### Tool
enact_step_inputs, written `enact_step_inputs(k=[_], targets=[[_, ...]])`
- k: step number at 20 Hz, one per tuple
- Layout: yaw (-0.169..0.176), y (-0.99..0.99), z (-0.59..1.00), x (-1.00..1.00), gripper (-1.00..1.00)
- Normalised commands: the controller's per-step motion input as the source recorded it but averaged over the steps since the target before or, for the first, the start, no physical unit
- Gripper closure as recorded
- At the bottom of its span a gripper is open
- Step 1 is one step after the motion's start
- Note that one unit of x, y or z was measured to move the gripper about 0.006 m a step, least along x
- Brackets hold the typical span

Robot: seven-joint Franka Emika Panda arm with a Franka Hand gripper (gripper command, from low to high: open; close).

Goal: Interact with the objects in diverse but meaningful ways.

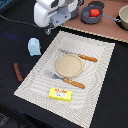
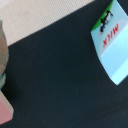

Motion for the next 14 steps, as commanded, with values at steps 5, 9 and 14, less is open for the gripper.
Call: enact_step_inputs(k=[5, 9, 14], targets=[[0.001, -0.33, -0.02, -0.81, -1.0], [0.043, -0.29, -0.23, -0.79, -1.0], [0.149, -0.09, -0.21, -0.63, -1.0]])
